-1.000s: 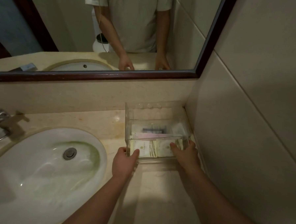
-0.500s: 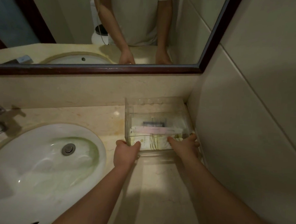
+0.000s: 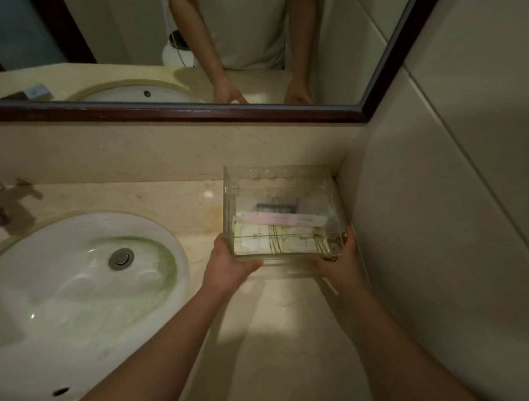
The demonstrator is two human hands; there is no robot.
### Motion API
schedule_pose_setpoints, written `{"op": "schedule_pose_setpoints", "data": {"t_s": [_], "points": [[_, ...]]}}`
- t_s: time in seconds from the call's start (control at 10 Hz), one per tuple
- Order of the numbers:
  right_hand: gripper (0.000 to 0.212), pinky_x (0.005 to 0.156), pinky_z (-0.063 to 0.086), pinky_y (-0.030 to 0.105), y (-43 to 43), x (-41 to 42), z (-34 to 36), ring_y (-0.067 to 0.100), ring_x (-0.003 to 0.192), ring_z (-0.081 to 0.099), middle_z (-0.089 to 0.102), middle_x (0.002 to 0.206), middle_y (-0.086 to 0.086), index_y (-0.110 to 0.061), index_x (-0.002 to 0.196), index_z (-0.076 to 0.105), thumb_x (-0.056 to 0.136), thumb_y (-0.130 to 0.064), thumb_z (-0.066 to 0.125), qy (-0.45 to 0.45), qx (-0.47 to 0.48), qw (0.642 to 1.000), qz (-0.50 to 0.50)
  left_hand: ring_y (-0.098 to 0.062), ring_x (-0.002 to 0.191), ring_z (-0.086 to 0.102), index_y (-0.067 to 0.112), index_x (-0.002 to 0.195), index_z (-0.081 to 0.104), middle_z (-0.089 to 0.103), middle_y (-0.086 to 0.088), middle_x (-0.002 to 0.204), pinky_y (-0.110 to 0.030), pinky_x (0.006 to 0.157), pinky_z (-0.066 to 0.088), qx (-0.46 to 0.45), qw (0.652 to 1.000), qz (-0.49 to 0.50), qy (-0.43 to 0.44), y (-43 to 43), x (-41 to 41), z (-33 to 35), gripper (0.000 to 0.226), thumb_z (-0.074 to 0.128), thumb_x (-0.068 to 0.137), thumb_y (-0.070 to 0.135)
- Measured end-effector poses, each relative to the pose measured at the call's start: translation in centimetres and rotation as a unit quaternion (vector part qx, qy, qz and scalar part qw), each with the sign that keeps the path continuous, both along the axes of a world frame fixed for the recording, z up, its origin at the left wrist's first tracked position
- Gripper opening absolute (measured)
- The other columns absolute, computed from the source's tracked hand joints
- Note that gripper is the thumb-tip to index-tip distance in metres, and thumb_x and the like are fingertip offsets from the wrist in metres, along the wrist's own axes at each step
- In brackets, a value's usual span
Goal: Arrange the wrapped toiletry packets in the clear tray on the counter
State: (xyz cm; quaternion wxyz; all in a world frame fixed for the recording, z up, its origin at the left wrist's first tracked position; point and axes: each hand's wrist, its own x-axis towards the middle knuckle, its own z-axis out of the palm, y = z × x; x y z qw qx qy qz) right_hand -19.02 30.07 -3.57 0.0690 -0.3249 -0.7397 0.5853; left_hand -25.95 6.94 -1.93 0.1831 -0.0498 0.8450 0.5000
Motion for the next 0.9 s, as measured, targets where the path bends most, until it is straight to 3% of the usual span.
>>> {"op": "schedule_pose_setpoints", "data": {"t_s": [0.1, 0.2, 0.4, 0.5, 0.7, 0.8, 0.9], "points": [[0.115, 0.073, 0.045, 0.008, 0.9, -0.6, 0.4, -0.001, 0.095, 0.061, 0.049, 0.126, -0.011, -0.020, 0.149, 0.026, 0.055, -0.024, 0.090, -0.031, 0.074, 0.997, 0.022, -0.022, 0.093, 0.066, 0.011, 0.126, 0.040, 0.064, -0.004, 0.113, -0.043, 0.081, 0.056, -0.054, 0.998, -0.010, 0.030, 0.0, -0.4, 0.1, 0.086, 0.088, 0.061, 0.039], [0.098, 0.081, 0.049, 0.025, 1.4, -1.4, 0.5, 0.019, 0.101, 0.061, 0.055, 0.126, 0.007, -0.011, 0.140, 0.042, 0.057, -0.020, 0.092, -0.050, 0.141, 0.989, 0.006, -0.023, 0.089, 0.066, 0.012, 0.116, 0.046, 0.065, -0.002, 0.105, -0.043, 0.076, 0.057, -0.108, 0.992, 0.013, 0.056, 0.2, -0.5, 0.0, 0.078, 0.083, 0.060, 0.052], [0.089, 0.085, 0.048, 0.033, 0.9, -2.5, 0.6, 0.030, 0.105, 0.059, 0.053, 0.120, 0.010, -0.006, 0.130, 0.050, 0.057, -0.039, 0.088, -0.080, 0.187, 0.978, -0.037, -0.025, 0.081, 0.065, 0.013, 0.103, 0.046, 0.065, -0.001, 0.093, -0.039, 0.068, 0.055, -0.148, 0.986, 0.055, 0.058, 0.9, -1.4, -0.2, 0.071, 0.078, 0.062, 0.060], [0.093, 0.094, 0.047, 0.040, 0.6, -3.2, 1.1, 0.035, 0.115, 0.055, 0.052, 0.131, 0.018, -0.003, 0.133, 0.047, 0.060, -0.041, 0.088, -0.109, 0.215, 0.969, -0.056, -0.028, 0.081, 0.064, 0.014, 0.098, 0.044, 0.064, -0.002, 0.090, -0.038, 0.068, 0.052, -0.152, 0.984, 0.080, 0.056, 1.2, -1.8, -0.3, 0.065, 0.076, 0.066, 0.060], [0.088, 0.089, 0.046, 0.043, -0.3, -3.9, 1.8, 0.041, 0.115, 0.054, 0.052, 0.128, 0.023, 0.000, 0.127, 0.046, 0.062, -0.042, 0.087, -0.159, 0.272, 0.947, -0.071, -0.026, 0.077, 0.059, 0.017, 0.097, 0.042, 0.060, 0.000, 0.086, -0.036, 0.066, 0.048, -0.146, 0.984, 0.090, 0.045, 1.5, -2.1, -0.5, 0.056, 0.071, 0.073, 0.058], [0.080, 0.090, 0.048, 0.044, 0.2, -4.3, 1.5, 0.041, 0.114, 0.055, 0.054, 0.127, 0.024, 0.002, 0.126, 0.047, 0.068, -0.042, 0.082, -0.179, 0.252, 0.950, -0.039, -0.026, 0.081, 0.061, 0.016, 0.101, 0.045, 0.060, 0.002, 0.087, -0.036, 0.069, 0.049, -0.100, 0.991, 0.080, 0.048, 0.7, -2.3, -0.6, 0.049, 0.071, 0.078, 0.050], [0.061, 0.087, 0.054, 0.047, 1.4, -4.4, 2.5, 0.036, 0.105, 0.064, 0.064, 0.119, 0.021, -0.002, 0.121, 0.056, 0.075, -0.036, 0.074, -0.161, 0.147, 0.976, 0.014, -0.020, 0.080, 0.063, 0.015, 0.109, 0.051, 0.063, 0.002, 0.089, -0.031, 0.069, 0.050, -0.073, 0.995, 0.054, 0.044, -1.0, -0.6, -0.8, 0.045, 0.072, 0.080, 0.043]]}}
